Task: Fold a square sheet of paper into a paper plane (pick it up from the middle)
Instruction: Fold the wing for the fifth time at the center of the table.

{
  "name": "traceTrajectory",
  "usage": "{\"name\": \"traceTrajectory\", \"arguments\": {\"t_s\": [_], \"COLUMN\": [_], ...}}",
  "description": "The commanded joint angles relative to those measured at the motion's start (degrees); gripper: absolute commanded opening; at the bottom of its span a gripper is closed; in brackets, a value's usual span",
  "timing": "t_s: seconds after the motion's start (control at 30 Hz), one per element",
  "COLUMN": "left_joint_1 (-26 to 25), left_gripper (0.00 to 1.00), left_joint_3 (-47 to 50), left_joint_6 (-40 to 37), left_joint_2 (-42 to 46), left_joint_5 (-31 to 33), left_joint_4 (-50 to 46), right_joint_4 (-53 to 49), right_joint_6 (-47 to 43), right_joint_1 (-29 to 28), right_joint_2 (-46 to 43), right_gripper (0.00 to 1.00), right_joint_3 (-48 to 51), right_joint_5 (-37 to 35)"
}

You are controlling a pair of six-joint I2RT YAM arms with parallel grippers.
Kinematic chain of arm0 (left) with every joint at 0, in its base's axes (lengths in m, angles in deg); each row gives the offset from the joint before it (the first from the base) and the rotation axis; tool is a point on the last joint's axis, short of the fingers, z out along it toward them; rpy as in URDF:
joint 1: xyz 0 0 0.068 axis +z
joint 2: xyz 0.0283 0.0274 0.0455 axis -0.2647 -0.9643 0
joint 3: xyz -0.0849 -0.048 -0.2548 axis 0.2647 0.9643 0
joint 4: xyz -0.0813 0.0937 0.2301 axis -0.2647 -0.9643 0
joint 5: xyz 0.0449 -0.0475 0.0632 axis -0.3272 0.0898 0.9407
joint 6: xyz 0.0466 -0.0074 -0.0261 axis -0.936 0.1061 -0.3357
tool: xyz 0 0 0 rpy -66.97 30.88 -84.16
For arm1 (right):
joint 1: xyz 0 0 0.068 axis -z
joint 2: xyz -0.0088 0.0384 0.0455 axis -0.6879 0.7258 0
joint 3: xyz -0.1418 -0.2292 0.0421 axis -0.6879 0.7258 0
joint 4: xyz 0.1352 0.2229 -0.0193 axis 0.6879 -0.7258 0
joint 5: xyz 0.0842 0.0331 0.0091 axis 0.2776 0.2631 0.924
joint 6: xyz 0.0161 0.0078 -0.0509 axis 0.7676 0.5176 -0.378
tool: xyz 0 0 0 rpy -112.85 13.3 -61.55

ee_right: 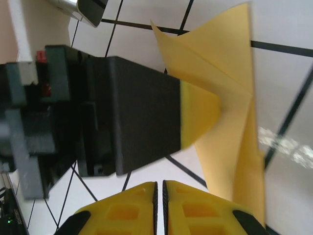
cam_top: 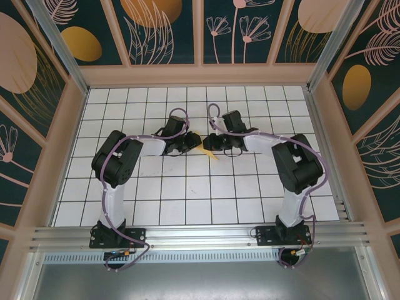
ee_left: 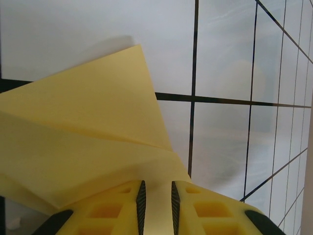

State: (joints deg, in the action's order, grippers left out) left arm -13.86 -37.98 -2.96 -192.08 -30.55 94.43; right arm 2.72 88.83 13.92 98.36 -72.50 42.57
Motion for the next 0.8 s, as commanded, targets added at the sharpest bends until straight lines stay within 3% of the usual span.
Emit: {"name": "traceTrajectory", "arguments": {"t_s": [0.0,0.4,0.77], "left_joint_1": [0.5,0.5,0.5], "left_gripper": [0.23,0.22,0.22], "left_joint_3": [0.4,0.3,-0.1], "left_joint_6": [-1.7,-2.2,-2.4], "left_joint_2": [-3.0,-2.9,-2.9], "left_joint_5": [4.1,5.0,5.4], "left_joint_4": [-4.3,-5.1,-5.7], "right_joint_4": [-4.6,-6.2,-6.5], "right_joint_6": [-0.9,-1.5,-2.2], "right_joint_1": [-1.0,0.7,1.5], "right_joint_2": [3.9,6.2,6.4], "right_gripper": [0.1,0.07,0.07], "right_joint_3": [-2.6,-1.7,0.0], "right_joint_5": [-0.5,-2.2,0.8]}}
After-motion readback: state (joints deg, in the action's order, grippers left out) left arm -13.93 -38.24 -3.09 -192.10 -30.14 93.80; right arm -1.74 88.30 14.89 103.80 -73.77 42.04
